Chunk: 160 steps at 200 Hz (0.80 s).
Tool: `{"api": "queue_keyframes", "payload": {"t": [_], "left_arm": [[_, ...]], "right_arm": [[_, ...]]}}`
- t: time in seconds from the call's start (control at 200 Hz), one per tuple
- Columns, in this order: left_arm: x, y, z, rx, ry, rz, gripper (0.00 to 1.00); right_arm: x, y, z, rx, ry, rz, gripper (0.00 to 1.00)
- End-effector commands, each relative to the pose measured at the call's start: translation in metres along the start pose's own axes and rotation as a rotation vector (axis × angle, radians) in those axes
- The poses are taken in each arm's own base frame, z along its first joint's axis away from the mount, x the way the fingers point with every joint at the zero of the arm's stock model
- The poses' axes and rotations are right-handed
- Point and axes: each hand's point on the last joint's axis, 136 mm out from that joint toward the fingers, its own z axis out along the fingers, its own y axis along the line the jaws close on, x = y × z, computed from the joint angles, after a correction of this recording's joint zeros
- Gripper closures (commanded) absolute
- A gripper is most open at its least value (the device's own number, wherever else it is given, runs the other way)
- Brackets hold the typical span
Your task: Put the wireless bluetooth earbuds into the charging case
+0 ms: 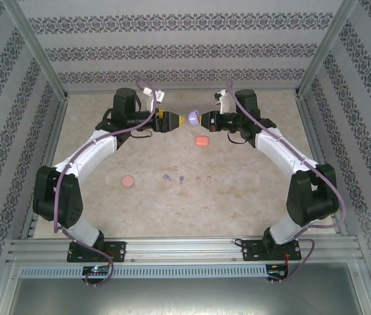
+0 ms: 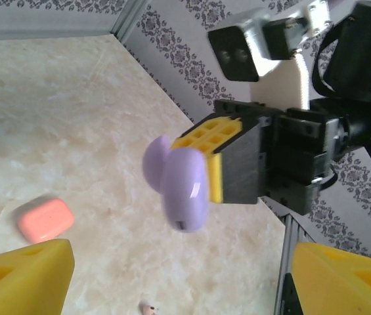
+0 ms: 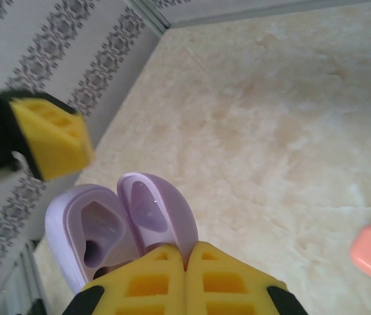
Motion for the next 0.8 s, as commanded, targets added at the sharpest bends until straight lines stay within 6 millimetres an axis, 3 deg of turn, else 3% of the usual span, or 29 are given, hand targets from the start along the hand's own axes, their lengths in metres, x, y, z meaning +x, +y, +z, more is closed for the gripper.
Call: {"api": "queue_keyframes", "payload": {"t": [0.0,0.205,0.335,0.52,0.794], "left_arm": [[0.026,0.008,-0.002,-0.005,0.17,0.034,0.13],[0.038,0.021,0.008,0.012,0.317,0.036,0.12],[0.044,0.026,0.014,0.047,0.388,0.018,0.18],[0.045,0.019,0.017,0.119,0.418,0.003,0.22],[0.054,0.015,0.019,0.183,0.445,-0.025,0.3]], "right_arm": [[0.013,-0.014,0.002,0.069,0.097,-0.132,1.0],[0.022,-0.02,0.009,0.066,0.169,-0.225,1.0],[0.031,-0.019,0.015,0.048,0.216,-0.267,1.0],[0.042,-0.013,0.021,0.032,0.279,-0.305,1.0],[0.036,0.0,0.025,-0.01,0.268,-0.316,1.0]]}}
